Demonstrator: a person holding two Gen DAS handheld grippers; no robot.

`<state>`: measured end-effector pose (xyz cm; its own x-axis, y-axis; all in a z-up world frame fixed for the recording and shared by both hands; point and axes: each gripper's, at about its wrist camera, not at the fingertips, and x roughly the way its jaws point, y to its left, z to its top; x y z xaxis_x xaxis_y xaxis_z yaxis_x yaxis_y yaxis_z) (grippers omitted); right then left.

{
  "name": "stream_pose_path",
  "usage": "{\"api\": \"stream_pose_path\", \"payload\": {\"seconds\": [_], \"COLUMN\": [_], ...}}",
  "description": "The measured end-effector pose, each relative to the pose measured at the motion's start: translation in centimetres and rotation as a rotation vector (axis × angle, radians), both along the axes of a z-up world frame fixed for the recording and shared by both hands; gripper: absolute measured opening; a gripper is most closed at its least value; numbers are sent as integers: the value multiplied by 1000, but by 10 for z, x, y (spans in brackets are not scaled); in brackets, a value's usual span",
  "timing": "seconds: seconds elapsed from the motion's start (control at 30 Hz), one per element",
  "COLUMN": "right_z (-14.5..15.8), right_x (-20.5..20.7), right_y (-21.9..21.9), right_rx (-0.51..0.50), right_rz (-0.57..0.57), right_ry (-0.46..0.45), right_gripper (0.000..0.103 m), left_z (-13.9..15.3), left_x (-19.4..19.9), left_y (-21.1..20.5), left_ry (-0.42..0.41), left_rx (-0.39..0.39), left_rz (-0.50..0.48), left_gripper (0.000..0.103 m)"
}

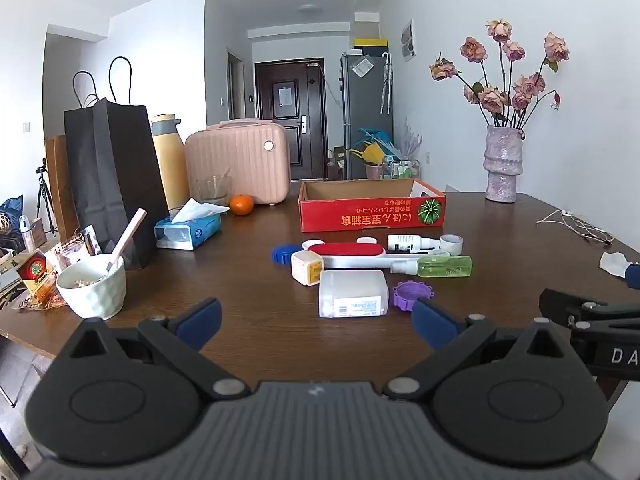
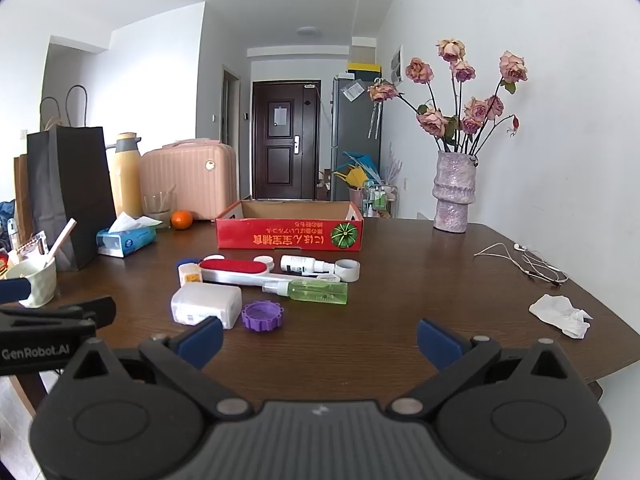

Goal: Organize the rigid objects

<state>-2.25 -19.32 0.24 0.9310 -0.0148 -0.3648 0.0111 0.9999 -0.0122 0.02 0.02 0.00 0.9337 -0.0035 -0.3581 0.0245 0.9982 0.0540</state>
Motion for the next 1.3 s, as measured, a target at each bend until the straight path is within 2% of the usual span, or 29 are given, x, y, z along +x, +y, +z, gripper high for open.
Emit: {"api": "stream_pose_path", "payload": {"seconds": [1.3], "right_z": [0], "right_x": [0], "right_y": [0], "right_rx": [-2], "right_rz": [1], "right_ry": [3], "right_gripper": [103], "left_z": [-3], "left_x": [-1], "left_y": [-2], "left_ry": [-2], "left_rx": [5], "left_rz": [0], "left_gripper": [103]}}
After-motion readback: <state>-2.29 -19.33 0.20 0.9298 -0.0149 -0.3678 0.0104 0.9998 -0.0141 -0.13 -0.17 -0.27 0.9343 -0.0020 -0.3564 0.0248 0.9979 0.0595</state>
